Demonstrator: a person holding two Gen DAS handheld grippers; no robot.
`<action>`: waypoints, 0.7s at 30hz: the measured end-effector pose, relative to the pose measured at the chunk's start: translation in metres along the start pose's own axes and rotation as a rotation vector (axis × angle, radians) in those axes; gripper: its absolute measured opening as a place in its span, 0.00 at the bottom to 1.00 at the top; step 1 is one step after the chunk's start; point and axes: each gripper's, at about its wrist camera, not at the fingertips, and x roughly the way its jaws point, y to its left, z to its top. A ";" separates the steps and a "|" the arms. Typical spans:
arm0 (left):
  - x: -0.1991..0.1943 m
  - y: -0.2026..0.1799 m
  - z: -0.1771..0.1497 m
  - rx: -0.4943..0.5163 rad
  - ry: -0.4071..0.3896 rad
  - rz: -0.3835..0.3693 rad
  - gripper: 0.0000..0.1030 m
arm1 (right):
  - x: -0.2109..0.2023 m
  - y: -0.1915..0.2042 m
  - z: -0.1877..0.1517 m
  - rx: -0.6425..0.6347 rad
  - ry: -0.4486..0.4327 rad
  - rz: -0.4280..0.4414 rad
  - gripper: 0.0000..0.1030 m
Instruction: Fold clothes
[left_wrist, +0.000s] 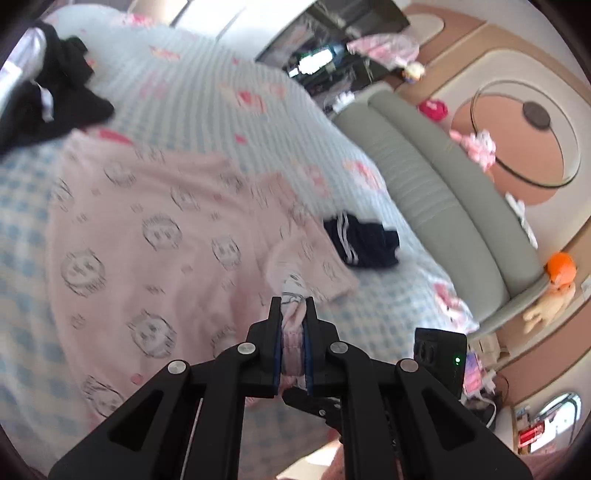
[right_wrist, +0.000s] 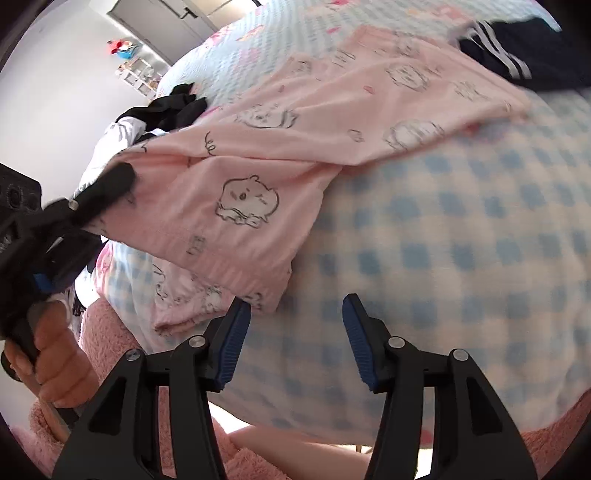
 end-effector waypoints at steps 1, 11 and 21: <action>-0.005 0.002 0.002 -0.003 -0.011 0.013 0.09 | -0.001 0.006 0.003 -0.014 -0.008 0.007 0.55; -0.042 0.050 -0.030 -0.126 -0.044 0.104 0.09 | 0.029 0.036 0.005 -0.135 0.005 -0.112 0.56; -0.024 0.059 -0.056 -0.175 0.027 0.065 0.09 | 0.007 0.031 -0.007 -0.167 -0.031 -0.147 0.55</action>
